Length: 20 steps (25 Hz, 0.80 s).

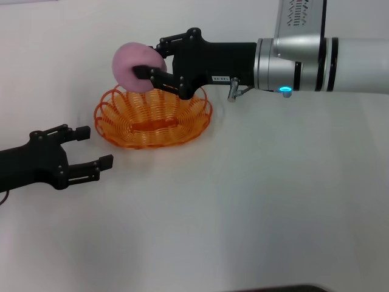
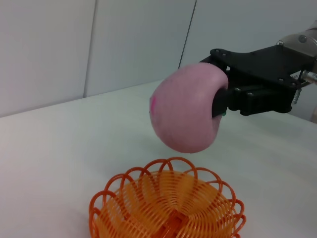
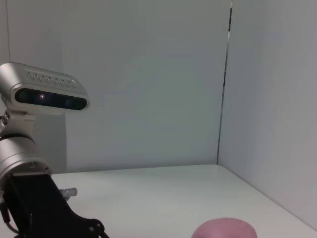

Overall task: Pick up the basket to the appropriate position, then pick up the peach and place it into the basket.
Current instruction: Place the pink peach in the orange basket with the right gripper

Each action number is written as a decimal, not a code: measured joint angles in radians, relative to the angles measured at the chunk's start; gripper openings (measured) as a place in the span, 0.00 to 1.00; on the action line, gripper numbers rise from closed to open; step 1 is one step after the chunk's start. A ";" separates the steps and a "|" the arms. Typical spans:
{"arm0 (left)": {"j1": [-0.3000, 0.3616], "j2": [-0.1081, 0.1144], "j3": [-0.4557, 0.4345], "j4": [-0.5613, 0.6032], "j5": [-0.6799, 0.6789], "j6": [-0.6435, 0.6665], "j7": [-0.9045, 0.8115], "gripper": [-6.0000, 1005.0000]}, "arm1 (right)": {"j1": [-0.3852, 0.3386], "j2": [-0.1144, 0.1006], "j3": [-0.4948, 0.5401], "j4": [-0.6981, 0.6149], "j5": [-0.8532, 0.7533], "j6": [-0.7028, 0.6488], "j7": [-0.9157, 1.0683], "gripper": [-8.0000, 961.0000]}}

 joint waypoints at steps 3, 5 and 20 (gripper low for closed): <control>-0.001 0.000 0.001 0.000 0.000 0.003 -0.001 0.84 | 0.001 0.000 0.000 0.001 0.001 0.003 -0.002 0.33; -0.001 0.000 0.001 0.000 0.000 0.003 -0.002 0.84 | 0.001 0.001 -0.001 0.002 0.001 0.003 -0.006 0.33; 0.000 -0.001 0.000 -0.009 0.003 -0.002 -0.003 0.84 | 0.013 0.003 -0.022 0.038 0.054 0.012 -0.007 0.54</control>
